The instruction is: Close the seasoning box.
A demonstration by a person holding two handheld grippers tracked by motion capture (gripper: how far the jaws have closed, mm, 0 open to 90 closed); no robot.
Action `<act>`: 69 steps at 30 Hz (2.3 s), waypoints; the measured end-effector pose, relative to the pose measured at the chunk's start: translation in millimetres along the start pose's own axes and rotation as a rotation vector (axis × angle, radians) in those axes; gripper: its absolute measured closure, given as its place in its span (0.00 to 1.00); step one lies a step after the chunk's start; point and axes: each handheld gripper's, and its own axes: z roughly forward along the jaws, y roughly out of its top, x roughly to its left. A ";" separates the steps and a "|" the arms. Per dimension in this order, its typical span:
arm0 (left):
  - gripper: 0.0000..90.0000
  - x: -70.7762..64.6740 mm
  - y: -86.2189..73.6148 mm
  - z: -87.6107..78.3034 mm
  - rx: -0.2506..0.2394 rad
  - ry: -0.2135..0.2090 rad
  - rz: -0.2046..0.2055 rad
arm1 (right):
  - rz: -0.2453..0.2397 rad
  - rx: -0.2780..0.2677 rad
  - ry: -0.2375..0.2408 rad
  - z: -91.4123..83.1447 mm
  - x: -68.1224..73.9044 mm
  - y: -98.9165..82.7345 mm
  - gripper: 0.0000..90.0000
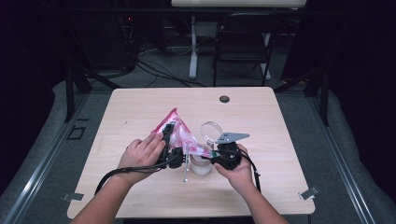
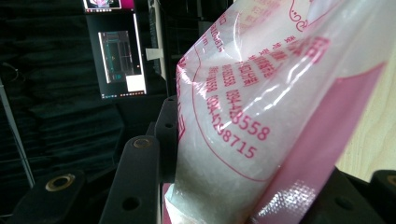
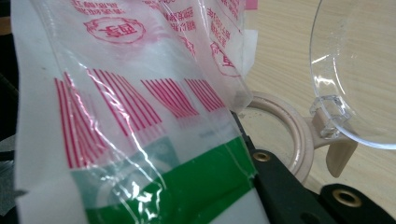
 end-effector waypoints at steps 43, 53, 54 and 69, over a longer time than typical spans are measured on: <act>0.71 7.1 7.4 -3.1 -0.020 0.042 0.043 | 0.012 -0.017 -0.010 -2.4 -2.4 -0.3 1.00; 0.71 7.7 8.0 -3.8 -0.020 0.043 0.048 | 0.014 -0.017 -0.014 -2.5 -2.6 -0.3 1.00; 0.71 7.4 8.0 -3.8 -0.021 0.043 0.044 | 0.014 -0.017 -0.015 -2.6 -2.6 -0.2 1.00; 0.71 9.2 9.3 -5.7 -0.024 0.059 0.056 | 0.010 -0.020 -0.016 -2.7 -2.7 -0.1 1.00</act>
